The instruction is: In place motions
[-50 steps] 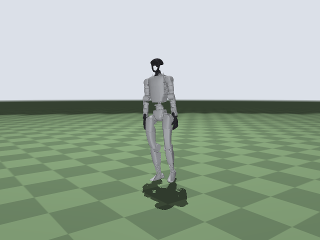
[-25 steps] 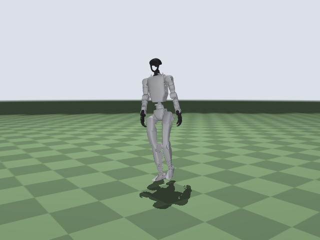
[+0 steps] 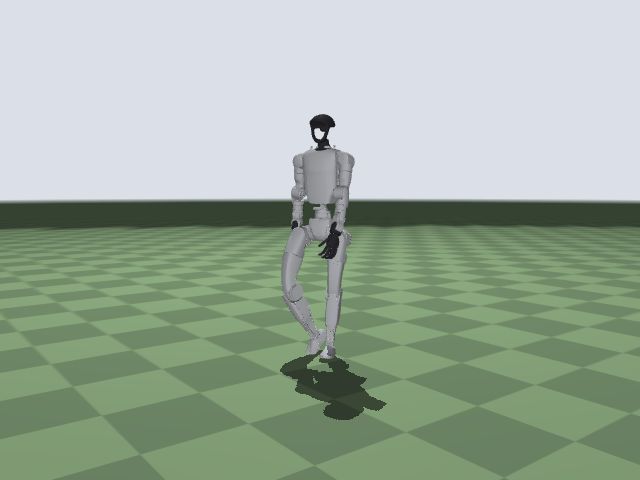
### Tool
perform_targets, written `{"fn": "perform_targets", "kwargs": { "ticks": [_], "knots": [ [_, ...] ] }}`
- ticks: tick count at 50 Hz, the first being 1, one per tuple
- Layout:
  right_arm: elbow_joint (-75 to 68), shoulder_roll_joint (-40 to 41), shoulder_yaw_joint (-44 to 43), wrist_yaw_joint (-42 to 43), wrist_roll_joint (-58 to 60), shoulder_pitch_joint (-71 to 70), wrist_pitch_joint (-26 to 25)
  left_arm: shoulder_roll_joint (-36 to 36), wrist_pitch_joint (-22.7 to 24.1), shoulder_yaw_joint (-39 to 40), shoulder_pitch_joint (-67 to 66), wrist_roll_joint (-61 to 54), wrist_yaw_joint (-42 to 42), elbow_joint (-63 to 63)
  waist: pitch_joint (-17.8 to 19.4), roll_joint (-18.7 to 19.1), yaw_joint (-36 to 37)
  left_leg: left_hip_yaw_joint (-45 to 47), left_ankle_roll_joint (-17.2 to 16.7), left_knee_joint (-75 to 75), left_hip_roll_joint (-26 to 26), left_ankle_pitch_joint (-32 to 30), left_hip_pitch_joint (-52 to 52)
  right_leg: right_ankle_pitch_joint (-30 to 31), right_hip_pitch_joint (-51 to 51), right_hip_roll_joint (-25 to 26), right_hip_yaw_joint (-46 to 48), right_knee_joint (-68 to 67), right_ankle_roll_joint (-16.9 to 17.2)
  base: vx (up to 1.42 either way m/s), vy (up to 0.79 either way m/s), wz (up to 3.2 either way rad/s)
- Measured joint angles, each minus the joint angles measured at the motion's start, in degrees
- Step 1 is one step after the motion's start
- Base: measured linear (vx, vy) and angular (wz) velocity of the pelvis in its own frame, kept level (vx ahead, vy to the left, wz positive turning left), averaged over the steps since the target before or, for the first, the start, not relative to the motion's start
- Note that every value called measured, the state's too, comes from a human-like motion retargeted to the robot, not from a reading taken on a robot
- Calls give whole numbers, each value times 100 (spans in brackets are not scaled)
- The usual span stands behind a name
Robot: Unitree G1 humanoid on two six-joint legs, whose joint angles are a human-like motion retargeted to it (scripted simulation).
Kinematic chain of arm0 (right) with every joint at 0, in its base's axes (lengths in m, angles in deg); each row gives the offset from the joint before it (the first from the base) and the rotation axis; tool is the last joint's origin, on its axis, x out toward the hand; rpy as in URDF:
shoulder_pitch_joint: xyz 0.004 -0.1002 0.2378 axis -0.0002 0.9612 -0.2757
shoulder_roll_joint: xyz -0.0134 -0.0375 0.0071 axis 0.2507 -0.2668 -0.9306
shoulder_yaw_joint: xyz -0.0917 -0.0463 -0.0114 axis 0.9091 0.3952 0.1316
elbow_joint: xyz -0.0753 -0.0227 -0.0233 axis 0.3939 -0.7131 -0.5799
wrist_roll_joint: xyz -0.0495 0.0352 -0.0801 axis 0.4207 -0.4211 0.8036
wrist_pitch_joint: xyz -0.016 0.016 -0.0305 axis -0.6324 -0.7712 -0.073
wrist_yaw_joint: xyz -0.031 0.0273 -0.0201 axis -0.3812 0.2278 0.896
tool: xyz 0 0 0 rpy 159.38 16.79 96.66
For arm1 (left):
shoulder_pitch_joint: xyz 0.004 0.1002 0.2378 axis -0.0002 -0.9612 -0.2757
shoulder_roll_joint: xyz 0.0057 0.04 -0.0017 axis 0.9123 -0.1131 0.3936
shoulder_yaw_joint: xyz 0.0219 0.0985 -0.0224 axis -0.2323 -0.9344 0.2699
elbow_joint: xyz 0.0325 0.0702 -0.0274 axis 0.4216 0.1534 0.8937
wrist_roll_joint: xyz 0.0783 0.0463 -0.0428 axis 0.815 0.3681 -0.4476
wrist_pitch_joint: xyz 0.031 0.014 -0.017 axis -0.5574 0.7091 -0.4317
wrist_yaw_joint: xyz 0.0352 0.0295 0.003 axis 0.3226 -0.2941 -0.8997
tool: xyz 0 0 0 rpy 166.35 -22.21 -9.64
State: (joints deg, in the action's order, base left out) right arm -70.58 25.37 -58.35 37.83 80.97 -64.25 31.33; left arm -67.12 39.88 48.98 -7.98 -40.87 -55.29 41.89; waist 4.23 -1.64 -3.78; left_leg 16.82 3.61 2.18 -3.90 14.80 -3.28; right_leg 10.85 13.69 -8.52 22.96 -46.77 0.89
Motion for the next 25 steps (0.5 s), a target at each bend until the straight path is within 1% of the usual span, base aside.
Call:
{"fn": "perform_targets", "kwargs": {
  "ticks": [2,5,7,10,15,20,22,23,25],
  "knots": [
    [-220,-142,-51,13,-32,92,-62,13,150,180,146,-267,87,-306,56,77,-343,80,30,-10,81,-5,-7,-188,605,-129,-41,-925,-101,-2,12,33],
    [-531,-278,-276,103,-230,227,-112,25,227,316,399,-428,88,-541,163,155,-660,138,40,27,203,-23,-3,-315,1318,-7,-313,-1659,-31,-3,6,18],
    [-625,-318,-455,125,-394,309,-142,72,243,341,531,-528,3,-593,201,160,-769,219,24,27,258,-28,-11,-297,1624,114,-476,-1807,46,0,0,0],
    [-597,-302,-777,151,-628,465,-150,101,248,371,579,-571,-116,-591,139,147,-870,321,2,-8,281,-10,-29,-253,1751,162,-504,-1655,45,10,-2,4],
    [-452,-160,-917,102,-951,535,-121,70,243,281,280,-516,-80,-401,-8,40,-703,480,-79,-73,198,65,-141,-68,1060,423,-763,-451,137,10,-5,-30],
    [-312,2,-616,15,-821,310,-107,-59,105,421,-195,-301,-165,56,-245,-88,-371,667,-176,-138,7,170,-186,179,-78,776,-1147,1378,296,11,-6,-44],
    [-221,60,-471,1,-746,189,-81,-133,62,465,-466,-197,-167,255,-373,-132,-258,701,-207,-128,-94,211,-159,213,-534,809,-1232,2204,331,15,-10,-17],
    [-177,88,-399,1,-716,104,-69,-161,44,467,-605,-152,-169,363,-418,-161,-237,681,-218,-111,-154,236,-151,80,-777,764,-1174,2634,340,12,-10,11],
    [-88,153,-238,18,-674,-114,-43,-168,-3,459,-885,-93,-191,558,-461,-187,-273,588,-261,-38,-210,296,-143,-744,-1248,693,-883,3373,188,6,-10,22]
  ]
}}
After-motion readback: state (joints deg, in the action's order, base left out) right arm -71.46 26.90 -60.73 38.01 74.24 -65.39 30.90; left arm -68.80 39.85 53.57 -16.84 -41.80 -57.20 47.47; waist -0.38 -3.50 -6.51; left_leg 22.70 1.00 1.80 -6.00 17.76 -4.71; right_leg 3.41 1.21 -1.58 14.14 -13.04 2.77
